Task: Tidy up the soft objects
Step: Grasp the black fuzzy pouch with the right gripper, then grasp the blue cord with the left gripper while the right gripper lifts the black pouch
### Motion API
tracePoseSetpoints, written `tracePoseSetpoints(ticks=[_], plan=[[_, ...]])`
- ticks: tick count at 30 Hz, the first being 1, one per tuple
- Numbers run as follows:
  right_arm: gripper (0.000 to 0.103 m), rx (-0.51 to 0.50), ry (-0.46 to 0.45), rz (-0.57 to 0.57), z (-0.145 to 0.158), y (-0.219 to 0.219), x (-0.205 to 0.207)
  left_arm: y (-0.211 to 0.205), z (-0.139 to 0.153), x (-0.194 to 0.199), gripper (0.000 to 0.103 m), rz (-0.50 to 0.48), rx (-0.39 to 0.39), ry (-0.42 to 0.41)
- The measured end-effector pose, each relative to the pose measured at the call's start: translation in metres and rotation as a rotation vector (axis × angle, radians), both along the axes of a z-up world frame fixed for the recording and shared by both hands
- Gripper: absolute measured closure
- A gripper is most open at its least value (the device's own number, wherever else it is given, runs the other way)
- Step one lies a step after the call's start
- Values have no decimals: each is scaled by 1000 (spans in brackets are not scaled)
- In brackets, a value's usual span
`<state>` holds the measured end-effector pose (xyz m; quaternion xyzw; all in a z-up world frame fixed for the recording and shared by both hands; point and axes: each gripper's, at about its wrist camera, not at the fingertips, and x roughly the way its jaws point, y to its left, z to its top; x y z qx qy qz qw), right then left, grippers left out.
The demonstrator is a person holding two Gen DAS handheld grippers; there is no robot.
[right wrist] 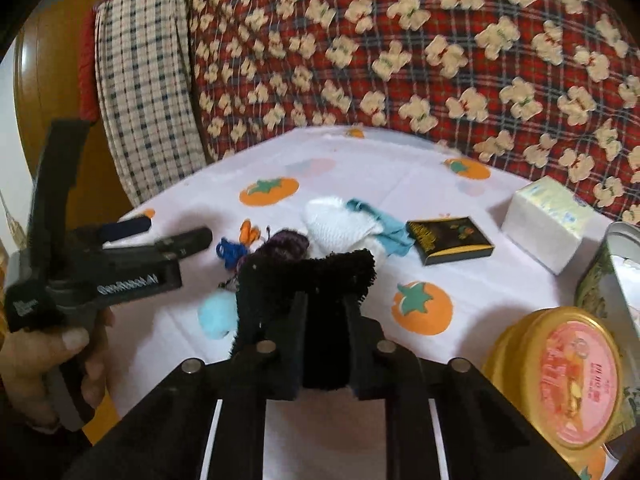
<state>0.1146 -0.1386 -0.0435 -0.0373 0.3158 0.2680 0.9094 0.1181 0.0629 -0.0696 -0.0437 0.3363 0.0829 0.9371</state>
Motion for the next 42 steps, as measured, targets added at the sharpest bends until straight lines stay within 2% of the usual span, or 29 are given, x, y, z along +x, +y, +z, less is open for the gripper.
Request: tracePoseSetpoints(ticks=[6, 7, 11, 13, 16, 18, 20, 21, 23, 25, 33, 42], plan=[[85, 27, -89, -38, 9, -9, -12, -4, -5, 8, 14, -13, 9, 33], [85, 34, -93, -42, 10, -11, -12, -5, -4, 11, 14, -18, 13, 35], [85, 56, -76, -52, 10, -15, -10, -12, -3, 20, 25, -35, 28, 49], [85, 72, -72, -58, 10, -18, -9, -15, -4, 27, 27, -52, 24, 65], [85, 82, -77, -66, 11, -20, -10, -18, -10, 36, 41, -61, 35, 97], [85, 87, -91, -71, 12, -22, -13, -19, -17, 42, 57, -77, 23, 132], [85, 89, -109, -74, 13, -22, -16, -18, -19, 44, 63, -89, 8, 145], [85, 87, -121, -74, 14, -21, -18, -18, -19, 44, 71, -94, 1, 147], [85, 84, -138, -77, 16, -21, -21, -18, -22, 46, 82, -117, -22, 162], [85, 84, -147, -79, 16, -22, -23, -17, -23, 47, 88, -130, -42, 169], [85, 114, -159, -96, 17, -28, -24, -12, -18, 39, 90, -127, -81, 114], [85, 138, -184, -109, 20, -33, -28, -8, -10, 29, 92, -114, -87, 36]])
